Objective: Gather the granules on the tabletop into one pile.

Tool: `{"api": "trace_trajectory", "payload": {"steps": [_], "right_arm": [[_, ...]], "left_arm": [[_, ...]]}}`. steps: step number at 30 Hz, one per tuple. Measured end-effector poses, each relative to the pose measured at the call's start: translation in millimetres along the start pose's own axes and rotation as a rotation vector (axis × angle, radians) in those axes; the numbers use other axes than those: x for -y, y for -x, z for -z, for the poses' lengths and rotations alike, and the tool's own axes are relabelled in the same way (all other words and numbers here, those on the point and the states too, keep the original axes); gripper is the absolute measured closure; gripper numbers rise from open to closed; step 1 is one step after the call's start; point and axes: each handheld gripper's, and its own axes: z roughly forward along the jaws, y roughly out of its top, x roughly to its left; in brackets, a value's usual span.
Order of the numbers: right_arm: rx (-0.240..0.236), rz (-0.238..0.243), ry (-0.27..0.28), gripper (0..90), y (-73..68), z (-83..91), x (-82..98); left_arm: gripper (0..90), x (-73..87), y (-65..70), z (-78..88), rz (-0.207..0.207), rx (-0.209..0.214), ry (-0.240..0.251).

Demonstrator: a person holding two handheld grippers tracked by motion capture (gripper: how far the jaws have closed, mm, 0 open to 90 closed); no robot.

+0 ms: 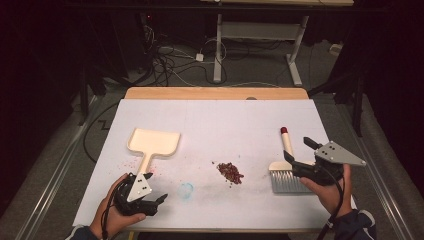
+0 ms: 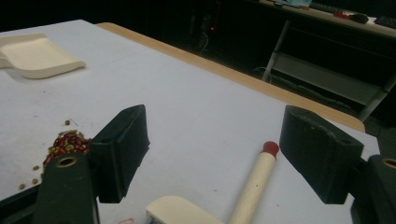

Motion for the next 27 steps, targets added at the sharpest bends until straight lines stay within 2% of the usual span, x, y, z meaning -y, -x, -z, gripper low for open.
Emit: {"api": "trace_trajectory", "payload": {"steps": [6, 14, 22, 24, 27], "right_arm": [[-0.015, 0.046, -0.002, 24.2, -9.6, 4.7, 7.8], [-0.017, 0.075, -0.017, 24.0, -13.8, 8.7, 21.6], [-0.034, 0.048, -0.033, 23.8, -13.1, 11.2, 42.7], [-0.019, 0.078, -0.05, 23.7, -14.7, 10.9, 49.0], [-0.03, 0.061, -0.058, 23.7, -15.7, 11.4, 59.7]], "left_arm": [[19.2, -0.3, 1.1, -1.2, -0.006, 0.004, -0.005], [19.2, -1.3, 1.3, -2.7, -0.006, 0.005, -0.004], [19.2, -0.9, 0.4, -3.7, -0.006, 0.001, -0.005], [19.2, -1.5, -0.2, -4.0, -0.004, -0.002, -0.001], [19.2, -3.1, -0.4, -5.4, -0.008, -0.005, 0.0]]}}
